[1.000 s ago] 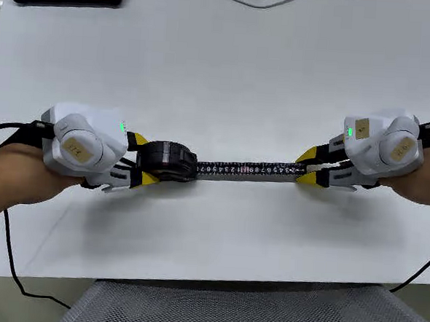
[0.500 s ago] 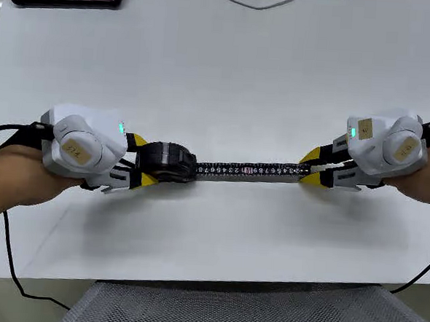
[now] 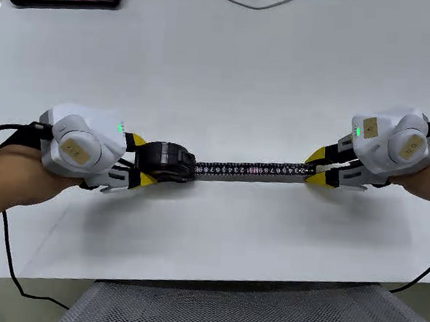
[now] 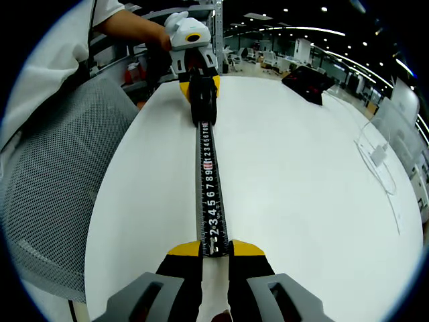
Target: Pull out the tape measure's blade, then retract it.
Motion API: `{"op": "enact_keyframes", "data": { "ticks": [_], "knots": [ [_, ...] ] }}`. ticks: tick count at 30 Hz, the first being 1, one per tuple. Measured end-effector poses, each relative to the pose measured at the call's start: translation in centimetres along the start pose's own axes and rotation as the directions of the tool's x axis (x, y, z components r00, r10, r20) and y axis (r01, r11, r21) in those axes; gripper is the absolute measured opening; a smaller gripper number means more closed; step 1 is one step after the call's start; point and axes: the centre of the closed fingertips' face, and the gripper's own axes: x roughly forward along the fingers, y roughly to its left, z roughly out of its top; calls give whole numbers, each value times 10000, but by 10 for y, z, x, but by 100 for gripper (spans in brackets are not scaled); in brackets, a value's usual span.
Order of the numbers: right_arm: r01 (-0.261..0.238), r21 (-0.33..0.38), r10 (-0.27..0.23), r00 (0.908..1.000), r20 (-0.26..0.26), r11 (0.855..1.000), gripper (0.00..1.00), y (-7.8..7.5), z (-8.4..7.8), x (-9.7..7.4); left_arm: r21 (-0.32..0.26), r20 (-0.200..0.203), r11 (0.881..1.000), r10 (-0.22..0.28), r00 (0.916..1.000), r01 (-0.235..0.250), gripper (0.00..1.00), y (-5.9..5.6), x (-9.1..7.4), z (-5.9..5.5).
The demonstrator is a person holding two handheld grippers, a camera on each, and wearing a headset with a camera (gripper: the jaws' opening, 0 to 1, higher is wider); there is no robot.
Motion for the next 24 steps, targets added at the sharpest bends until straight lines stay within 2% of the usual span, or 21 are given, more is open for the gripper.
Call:
{"op": "enact_keyframes", "data": {
  "ticks": [24],
  "knots": [
    [105, 127, -101, 9995, -308, 9999, 10, -1, -15, -12, 36, -44, 10000, 17, 10000, -17, 25, 0, 0, 0]
  ]
}}
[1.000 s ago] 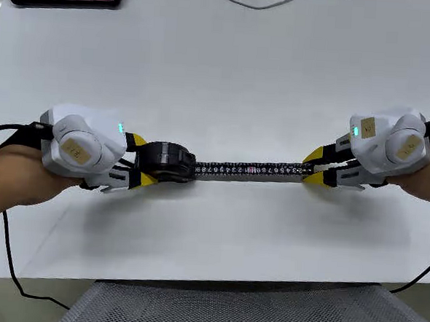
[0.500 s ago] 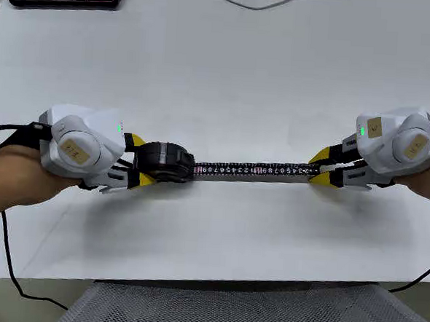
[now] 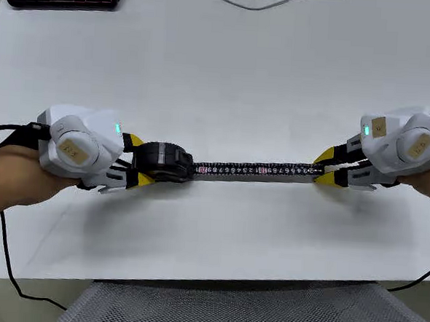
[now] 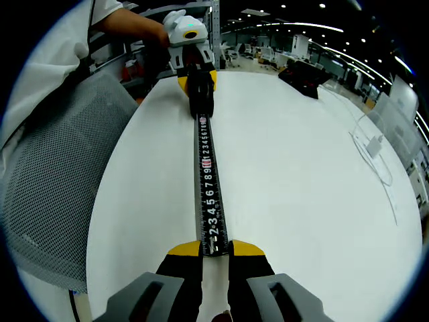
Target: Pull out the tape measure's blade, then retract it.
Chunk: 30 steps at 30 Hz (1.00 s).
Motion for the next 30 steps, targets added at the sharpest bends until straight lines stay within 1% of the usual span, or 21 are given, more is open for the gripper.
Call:
{"op": "enact_keyframes", "data": {
  "ticks": [14, 23, 30],
  "knots": [
    [30, 117, -28, 9998, -180, 9999, 10, -1, -15, -11, 30, -38, 10000, 6, 10000, -6, 25, 0, 0, 0],
    [86, 116, -83, 9997, -230, 9999, 10, -2, -16, -11, 54, -117, 10000, 55, 9999, -54, 26, 0, 1, -1],
    [134, 281, -129, 9998, -173, 9995, 11, -1, -15, -11, -27, -82, 10000, 77, 9999, -77, 26, -1, 1, 1]
  ]
}}
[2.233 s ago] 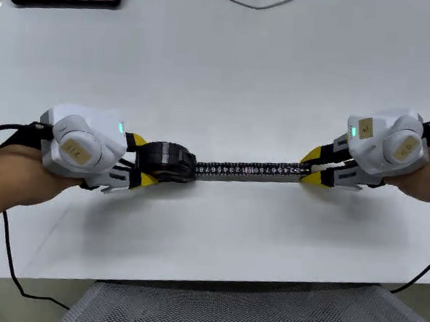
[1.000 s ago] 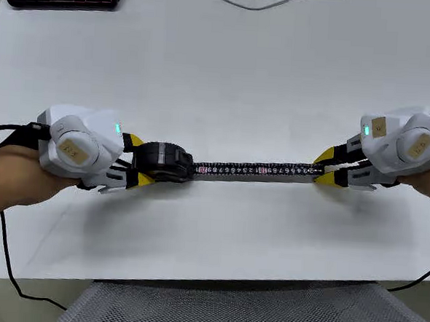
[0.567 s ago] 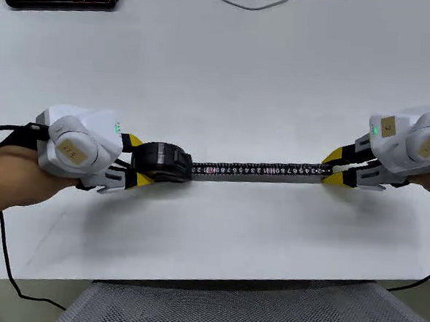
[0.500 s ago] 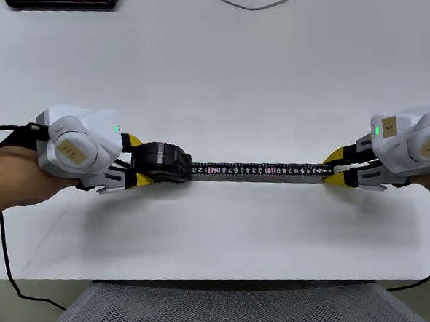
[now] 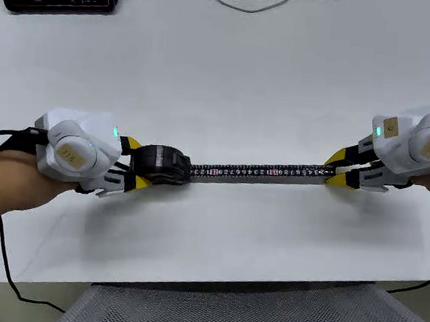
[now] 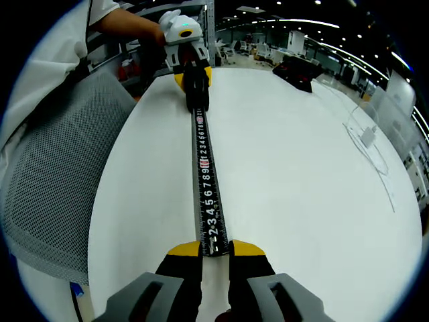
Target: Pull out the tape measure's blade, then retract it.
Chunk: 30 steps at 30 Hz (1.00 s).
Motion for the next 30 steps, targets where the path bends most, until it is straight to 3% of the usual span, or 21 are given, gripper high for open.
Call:
{"op": "enact_keyframes", "data": {
  "ticks": [30],
  "knots": [
    [56, 295, -51, 9998, -197, 9995, 13, 0, 2, 1, -541, -48, 9985, -25, 10000, 22, 28, 1, 0, 2]
  ]
}}
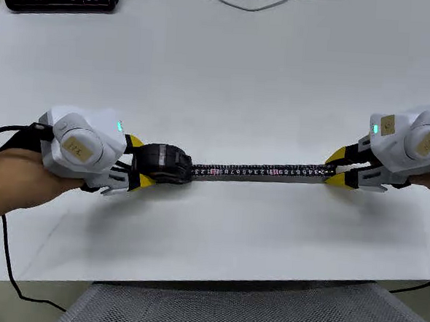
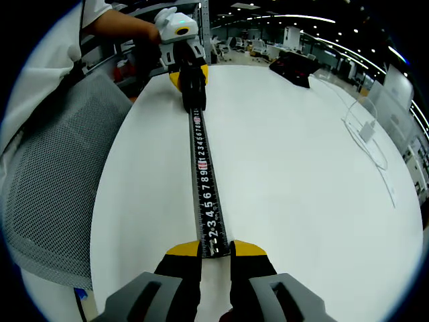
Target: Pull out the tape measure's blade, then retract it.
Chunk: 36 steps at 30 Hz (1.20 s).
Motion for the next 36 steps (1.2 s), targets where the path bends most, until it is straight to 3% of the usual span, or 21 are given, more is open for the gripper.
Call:
{"op": "enact_keyframes", "data": {
  "ticks": [11, 16, 26, 36],
  "knots": [
    [-38, 268, 36, 10000, 53, 9996, 17, 1, 2, 1, -109, 31, 9999, 62, 10000, -61, 28, 1, 0, 0],
    [-46, 533, 42, 10000, 79, 9986, 22, 2, 3, 0, -339, 122, 9994, 108, 9999, -103, 34, 2, -1, 3],
    [-36, 734, 22, 9998, 188, 9973, 23, 4, 5, -3, -482, 294, 9988, 75, 9995, -61, 36, 1, -5, 7],
    [155, 1281, -198, 9993, 326, 9916, 35, 8, 9, -8, -895, 467, 9953, 415, 9980, -372, 44, 2, -13, 7]
  ]
}}
